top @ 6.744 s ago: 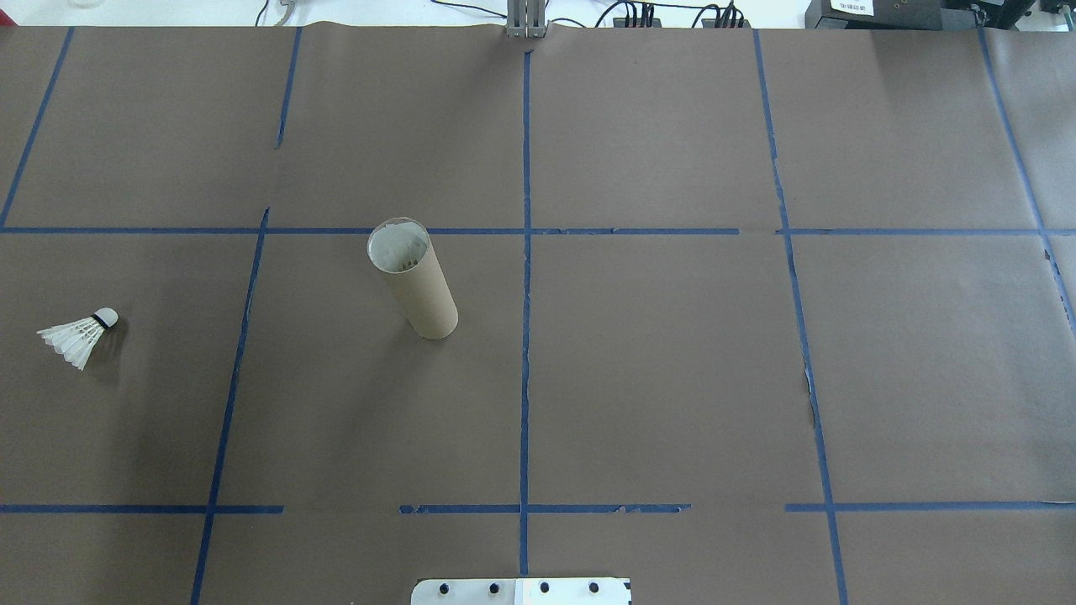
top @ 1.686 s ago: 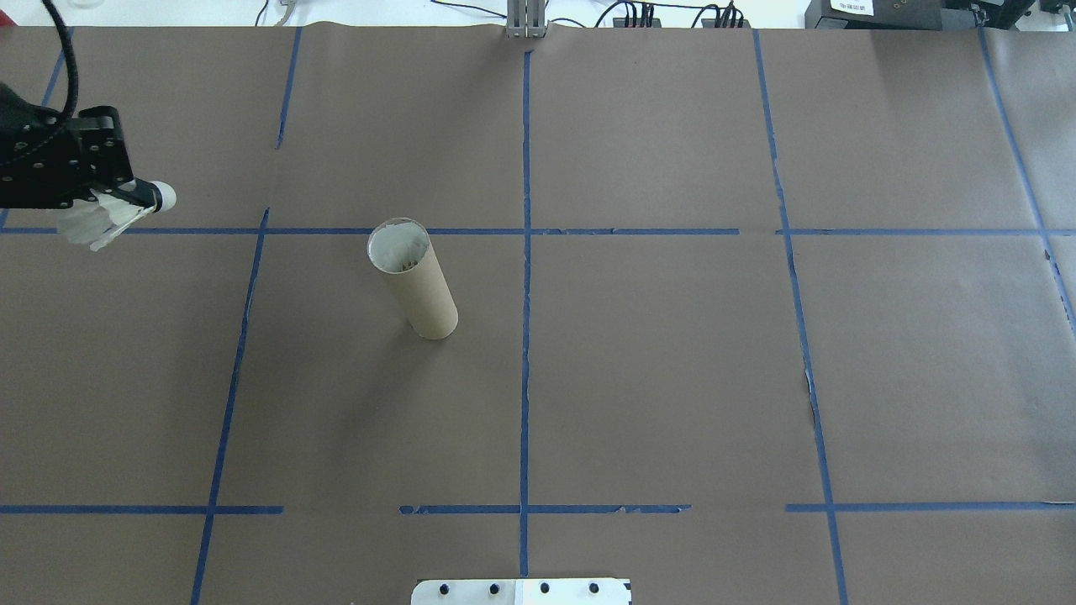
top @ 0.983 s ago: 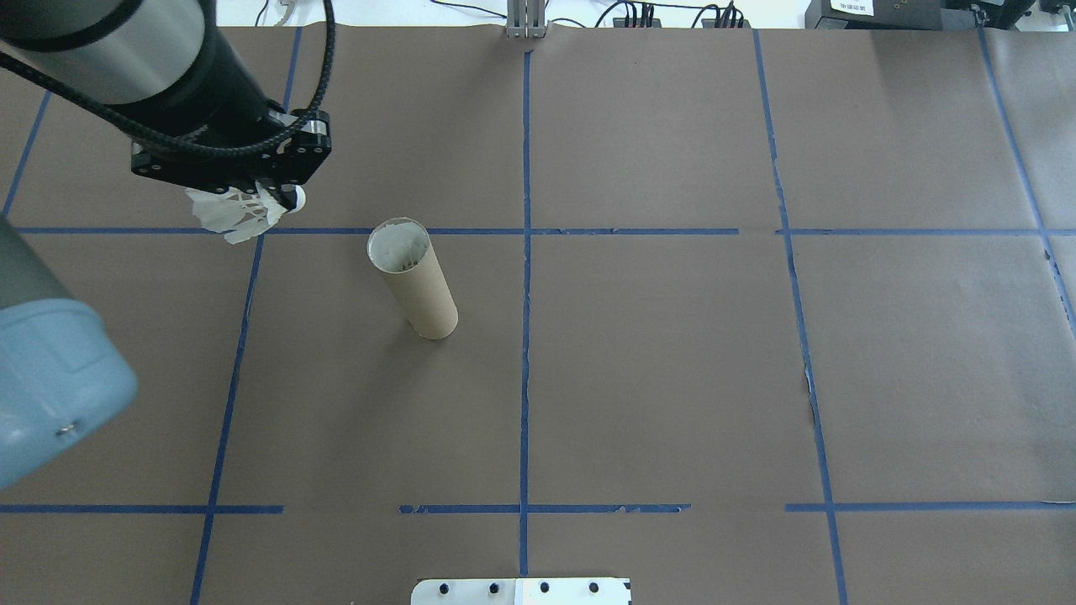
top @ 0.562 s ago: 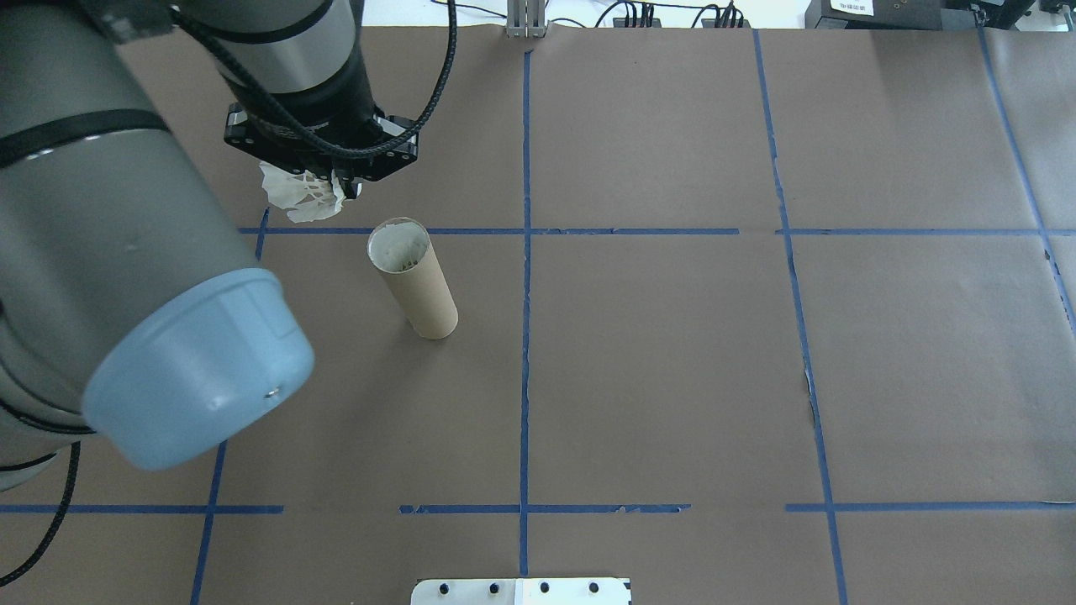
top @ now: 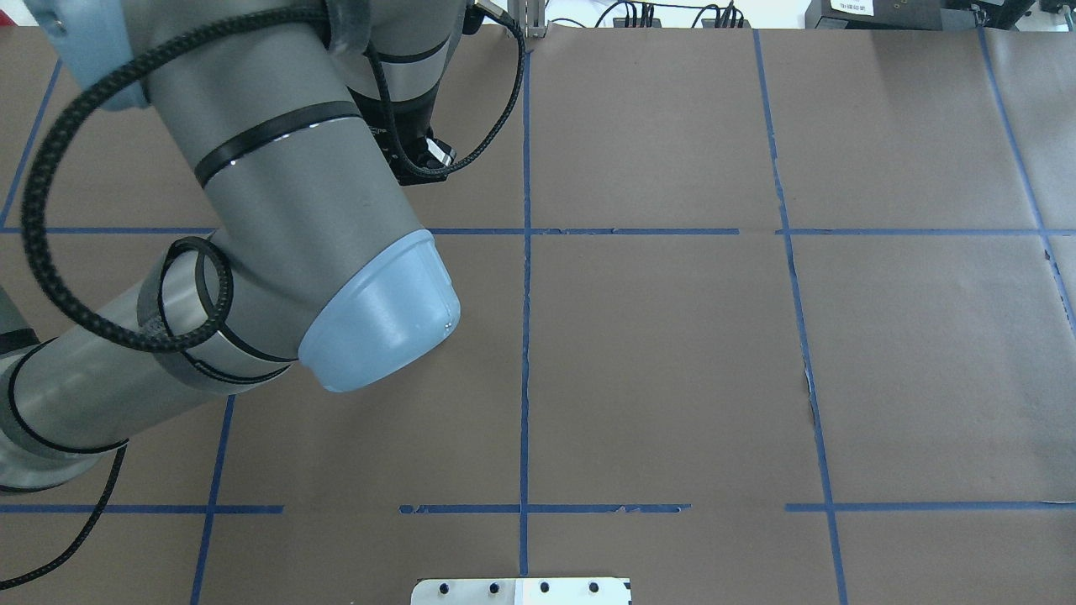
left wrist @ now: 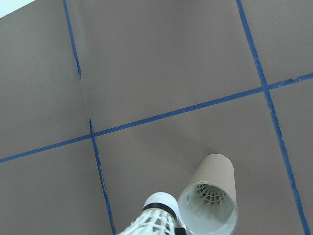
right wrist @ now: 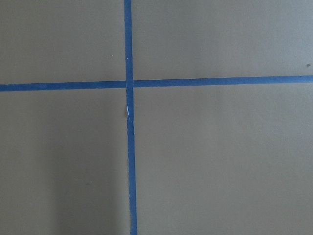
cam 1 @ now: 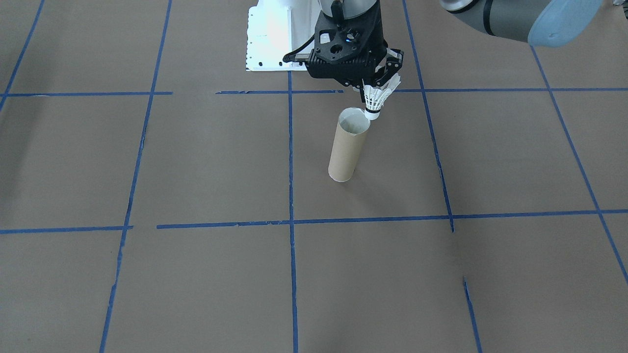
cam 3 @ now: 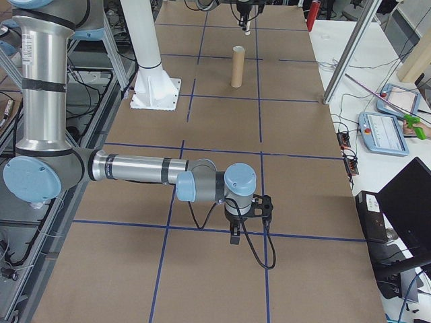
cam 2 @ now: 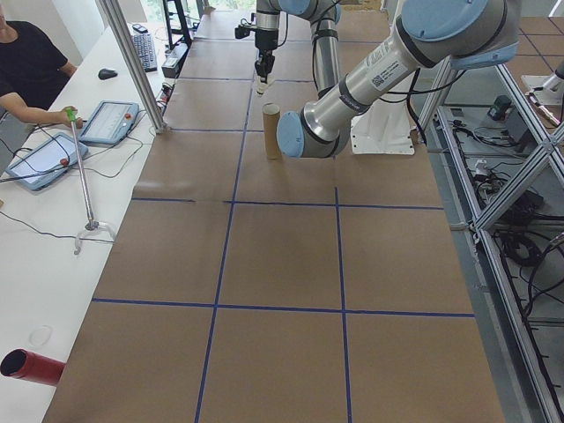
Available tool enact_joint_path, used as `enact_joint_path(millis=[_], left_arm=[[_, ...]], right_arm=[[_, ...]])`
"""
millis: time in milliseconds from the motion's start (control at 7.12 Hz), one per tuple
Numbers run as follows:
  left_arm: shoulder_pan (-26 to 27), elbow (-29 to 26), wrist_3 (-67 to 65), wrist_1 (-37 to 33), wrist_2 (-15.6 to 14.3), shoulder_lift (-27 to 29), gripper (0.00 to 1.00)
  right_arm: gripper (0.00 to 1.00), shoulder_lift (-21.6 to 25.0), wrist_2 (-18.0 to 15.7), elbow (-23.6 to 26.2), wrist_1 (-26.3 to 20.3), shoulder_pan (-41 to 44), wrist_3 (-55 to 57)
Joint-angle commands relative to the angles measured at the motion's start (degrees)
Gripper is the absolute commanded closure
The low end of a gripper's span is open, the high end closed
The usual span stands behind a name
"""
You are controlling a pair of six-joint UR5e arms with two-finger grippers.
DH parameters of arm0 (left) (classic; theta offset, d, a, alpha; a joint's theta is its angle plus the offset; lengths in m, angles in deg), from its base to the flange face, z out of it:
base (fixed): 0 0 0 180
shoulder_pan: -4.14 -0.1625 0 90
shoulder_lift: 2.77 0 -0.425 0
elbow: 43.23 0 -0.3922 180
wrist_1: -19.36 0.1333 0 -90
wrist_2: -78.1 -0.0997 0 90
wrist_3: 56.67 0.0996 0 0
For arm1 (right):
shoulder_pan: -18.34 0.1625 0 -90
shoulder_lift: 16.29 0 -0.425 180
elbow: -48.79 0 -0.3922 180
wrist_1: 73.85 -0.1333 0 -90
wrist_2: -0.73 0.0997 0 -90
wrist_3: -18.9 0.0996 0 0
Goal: Collect badminton balls into bucket
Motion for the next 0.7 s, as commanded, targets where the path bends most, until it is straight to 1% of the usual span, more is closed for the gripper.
enact_joint_path(millis=[0,562], left_arm=[[-2.2,-0.9,1.2,-0.3,0.1,-0.8,1.0],[-2.5,-1.1,2.3,-2.3,0.7,-2.0,1.0]], right_arm=[[0.0,0.0,0.0,0.0,0.0,0.0,0.0],[0.0,0.0,0.0,0.0,0.0,0.0,0.0]])
